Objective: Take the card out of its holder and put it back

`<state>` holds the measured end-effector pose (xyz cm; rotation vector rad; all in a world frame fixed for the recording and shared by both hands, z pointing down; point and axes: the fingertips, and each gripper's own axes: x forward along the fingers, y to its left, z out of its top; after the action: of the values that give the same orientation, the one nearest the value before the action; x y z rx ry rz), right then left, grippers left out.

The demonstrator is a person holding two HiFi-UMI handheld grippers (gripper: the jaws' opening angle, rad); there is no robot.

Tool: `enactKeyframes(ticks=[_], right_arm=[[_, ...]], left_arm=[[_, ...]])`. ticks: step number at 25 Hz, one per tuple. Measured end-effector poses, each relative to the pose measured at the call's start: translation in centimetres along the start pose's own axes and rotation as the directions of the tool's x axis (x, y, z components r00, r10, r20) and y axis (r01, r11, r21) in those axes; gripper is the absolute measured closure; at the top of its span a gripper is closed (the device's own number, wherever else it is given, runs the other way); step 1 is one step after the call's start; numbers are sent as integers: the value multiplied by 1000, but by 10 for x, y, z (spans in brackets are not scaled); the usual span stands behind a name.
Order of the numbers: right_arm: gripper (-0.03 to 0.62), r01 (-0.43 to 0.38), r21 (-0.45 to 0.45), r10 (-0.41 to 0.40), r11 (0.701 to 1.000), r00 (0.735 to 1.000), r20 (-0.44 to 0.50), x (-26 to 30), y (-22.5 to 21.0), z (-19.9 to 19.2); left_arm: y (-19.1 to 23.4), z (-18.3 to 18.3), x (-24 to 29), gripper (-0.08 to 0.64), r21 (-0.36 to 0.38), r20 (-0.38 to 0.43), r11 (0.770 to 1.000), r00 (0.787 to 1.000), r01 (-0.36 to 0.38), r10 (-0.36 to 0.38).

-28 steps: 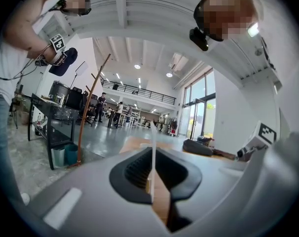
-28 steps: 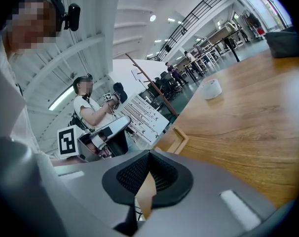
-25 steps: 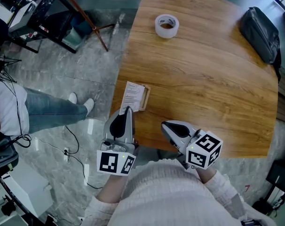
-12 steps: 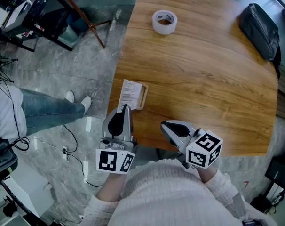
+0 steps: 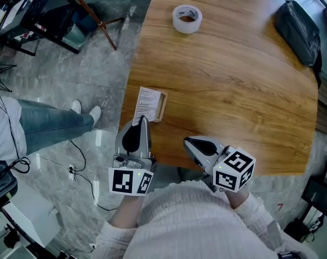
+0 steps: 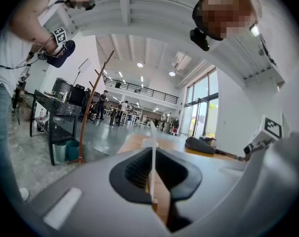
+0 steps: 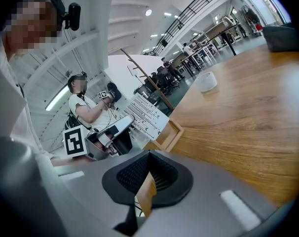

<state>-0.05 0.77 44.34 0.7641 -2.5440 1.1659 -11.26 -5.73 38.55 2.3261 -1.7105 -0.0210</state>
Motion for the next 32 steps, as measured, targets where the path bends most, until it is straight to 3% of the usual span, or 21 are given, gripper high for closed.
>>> enactKeyframes(ticks=[19, 32], right_arm=[[598, 1, 15, -1, 1000, 1000, -3, 8, -3, -2], [598, 10, 31, -10, 999, 1000, -7, 13, -10, 1]], left_arm=[[3, -11, 5, 540, 40, -28, 999, 999, -20, 21], [1, -30, 18, 540, 48, -106, 999, 994, 5, 0]])
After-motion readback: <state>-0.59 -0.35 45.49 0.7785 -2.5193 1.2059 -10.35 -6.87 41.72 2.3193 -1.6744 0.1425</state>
